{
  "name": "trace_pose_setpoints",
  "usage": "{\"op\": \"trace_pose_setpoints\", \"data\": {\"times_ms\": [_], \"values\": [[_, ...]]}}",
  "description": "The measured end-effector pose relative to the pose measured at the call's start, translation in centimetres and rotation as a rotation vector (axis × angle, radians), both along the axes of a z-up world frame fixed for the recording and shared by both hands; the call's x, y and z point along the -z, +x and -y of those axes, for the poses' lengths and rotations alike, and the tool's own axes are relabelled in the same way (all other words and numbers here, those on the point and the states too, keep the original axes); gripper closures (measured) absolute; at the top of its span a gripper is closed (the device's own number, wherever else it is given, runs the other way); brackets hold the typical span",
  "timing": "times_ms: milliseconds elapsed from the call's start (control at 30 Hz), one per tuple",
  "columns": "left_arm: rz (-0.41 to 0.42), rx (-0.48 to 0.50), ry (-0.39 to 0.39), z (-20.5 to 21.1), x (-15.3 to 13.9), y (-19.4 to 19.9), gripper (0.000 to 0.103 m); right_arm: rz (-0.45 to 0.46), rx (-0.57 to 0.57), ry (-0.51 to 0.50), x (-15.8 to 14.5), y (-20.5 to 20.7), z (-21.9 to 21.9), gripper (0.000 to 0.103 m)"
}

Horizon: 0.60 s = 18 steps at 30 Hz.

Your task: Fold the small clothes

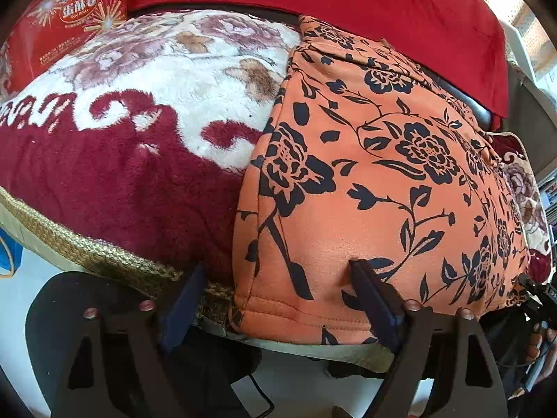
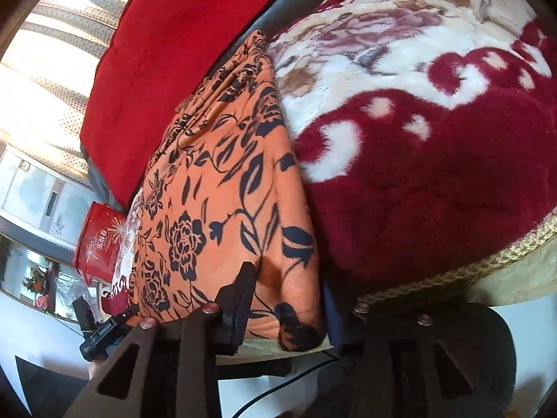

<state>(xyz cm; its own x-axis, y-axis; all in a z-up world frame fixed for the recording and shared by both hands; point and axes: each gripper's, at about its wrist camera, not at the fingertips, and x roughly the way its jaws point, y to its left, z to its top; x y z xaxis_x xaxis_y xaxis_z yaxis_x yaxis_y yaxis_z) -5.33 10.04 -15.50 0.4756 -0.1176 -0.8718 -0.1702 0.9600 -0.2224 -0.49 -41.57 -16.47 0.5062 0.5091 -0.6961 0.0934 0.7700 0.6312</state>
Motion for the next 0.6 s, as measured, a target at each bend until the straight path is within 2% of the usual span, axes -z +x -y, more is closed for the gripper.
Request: {"op": "trace_pose_setpoints", "data": {"times_ms": [33,67,100,133,167,233,300,367,433,500,533,600], "values": [[-0.007,-0.006,0.016,0.0,-0.1,0.0,0.055,0.001,-0.006,-0.005,0.0,0.0,-0.2,0.063],[-0.012,-0.002,-0.001,-0.3,-0.2,0.0,0.069,-0.002,-0.010,-0.006,0.0,-0.1,-0.2,0.066],[-0.012,0.009,-0.058,-0.8,-0.5,-0.2,0.095,-0.013,-0.006,0.020,0.0,-0.2,-0.1,0.079],[-0.004,0.002,-0.079,-1.1,-1.0,-0.4,0.096,-0.014,-0.003,0.054,-0.3,-0.3,0.1,0.089],[0.032,0.000,-0.087,-1.2,-2.3,-0.8,0.096,0.003,0.000,0.068,-1.2,-0.6,0.1,0.094],[0.098,0.017,-0.073,-1.0,-4.4,-1.4,0.096,0.046,0.005,0.084,-2.9,-1.0,0.3,0.094],[0.114,0.020,-0.086,-1.0,-4.8,-1.1,0.096,0.065,0.012,0.135,-3.4,-0.8,0.8,0.093],[0.072,0.007,-0.079,-1.0,-3.5,-0.2,0.096,0.035,0.016,0.133,-2.4,-0.2,0.9,0.090],[0.017,-0.001,-0.106,-1.1,-1.7,0.3,0.095,-0.035,0.023,0.142,-0.4,0.5,0.9,0.090],[-0.006,-0.010,-0.101,-1.0,-1.0,0.2,0.095,-0.095,0.036,0.122,0.9,0.7,0.9,0.082],[0.001,-0.015,-0.102,-1.0,-0.8,0.0,0.093,-0.084,0.036,0.125,1.0,0.6,0.8,0.081],[0.011,-0.016,-0.103,-0.8,-0.6,0.2,0.088,-0.074,0.018,0.134,0.8,0.7,0.7,0.072]]}}
